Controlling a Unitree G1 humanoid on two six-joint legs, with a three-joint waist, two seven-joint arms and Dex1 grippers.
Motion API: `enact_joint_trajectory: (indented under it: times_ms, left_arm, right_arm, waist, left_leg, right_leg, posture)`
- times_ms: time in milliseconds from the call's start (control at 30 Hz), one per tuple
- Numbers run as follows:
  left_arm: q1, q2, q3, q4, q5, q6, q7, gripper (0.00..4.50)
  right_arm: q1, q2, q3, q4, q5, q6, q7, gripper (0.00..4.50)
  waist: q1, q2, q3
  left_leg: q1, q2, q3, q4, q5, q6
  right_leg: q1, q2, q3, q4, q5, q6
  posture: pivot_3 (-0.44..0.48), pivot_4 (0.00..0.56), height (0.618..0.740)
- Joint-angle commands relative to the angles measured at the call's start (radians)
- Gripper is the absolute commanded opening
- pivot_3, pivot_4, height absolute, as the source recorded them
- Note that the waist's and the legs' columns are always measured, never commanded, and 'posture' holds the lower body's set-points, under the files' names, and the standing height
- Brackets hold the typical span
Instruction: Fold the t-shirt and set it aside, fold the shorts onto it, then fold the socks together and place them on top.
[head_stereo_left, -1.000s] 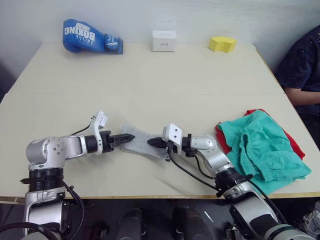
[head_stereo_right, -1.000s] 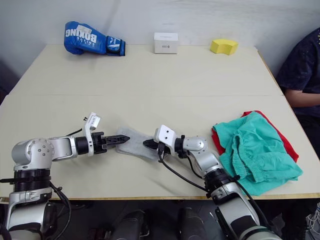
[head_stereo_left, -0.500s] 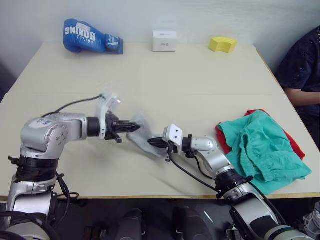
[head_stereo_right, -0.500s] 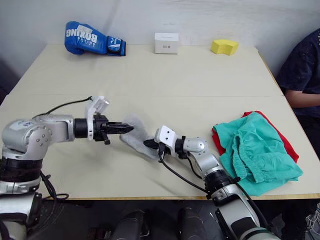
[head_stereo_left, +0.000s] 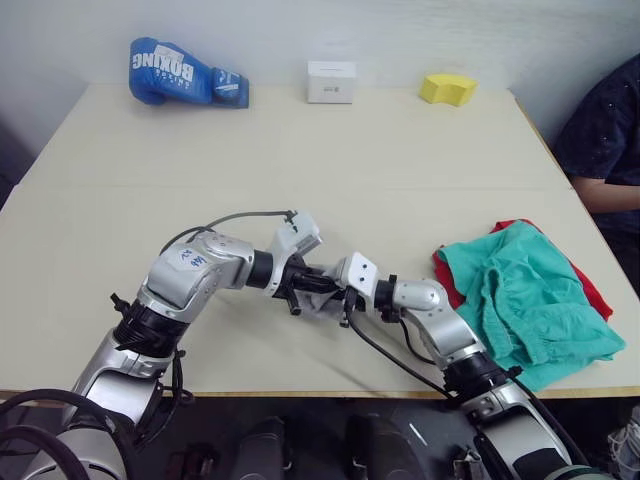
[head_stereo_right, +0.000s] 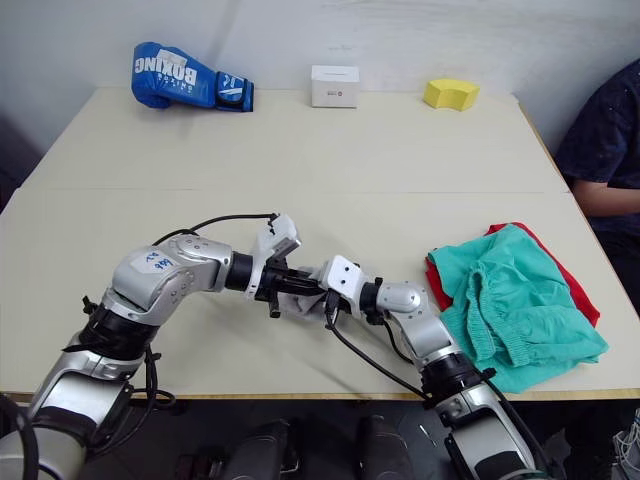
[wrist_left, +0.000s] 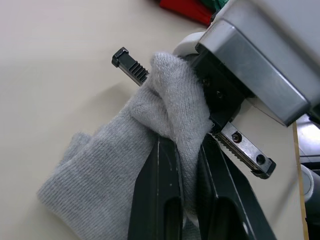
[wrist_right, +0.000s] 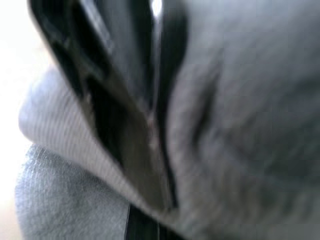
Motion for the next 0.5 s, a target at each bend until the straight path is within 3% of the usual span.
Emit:
enact_joint_trajectory:
  times_ms: [33, 233, 400, 500]
  left_arm:
    - [0.024, 0.0, -0.03, 0.005, 0.061, -0.072, -0.014, 1.01]
    - [0.05, -0.034, -0.014, 0.056, 0.113, -0.171, -0.014, 2.85]
    - [0.097, -0.036, 0.038, 0.055, 0.098, -0.307, -0.091, 4.41]
    - [0.137, -0.042, 0.111, 0.041, 0.053, -0.411, -0.156, 4.46]
  right_arm:
    - [0.051, -0.048, -0.03, -0.095, 0.014, 0.069, -0.007, 0.0]
    - [0.168, -0.134, -0.113, -0.28, 0.047, 0.21, -0.057, 0.0]
    - [0.259, -0.161, -0.18, -0.378, 0.073, 0.32, -0.127, 0.0]
    - [0.311, -0.179, -0.228, -0.44, 0.106, 0.368, -0.144, 0.0]
  waist:
    - [0.002, 0.0, 0.0]
    - [0.02, 0.0, 0.0]
    - [0.021, 0.0, 0.0]
    - [0.021, 0.0, 0.0]
  left_leg:
    - [0.0, 0.0, 0.0, 0.0, 0.0, 0.0]
    - [0.0, 0.0, 0.0, 0.0, -0.001, -0.001]
    - [0.0, 0.0, 0.0, 0.0, -0.001, 0.0]
    - [0.0, 0.001, 0.0, -0.001, -0.002, 0.0]
  right_leg:
    - [0.0, 0.0, 0.0, 0.0, 0.0, 0.0]
    - [0.0, 0.0, 0.0, 0.0, 0.0, 0.0]
    - [0.0, -0.001, 0.0, -0.001, 0.0, 0.0]
    - [-0.001, -0.001, 0.0, -0.001, -0.001, -0.001]
  posture:
    - [0.0, 0.15, 0.74]
    - [0.0, 0.15, 0.74]
    - [0.0, 0.15, 0.74]
    - [0.0, 0.15, 0.74]
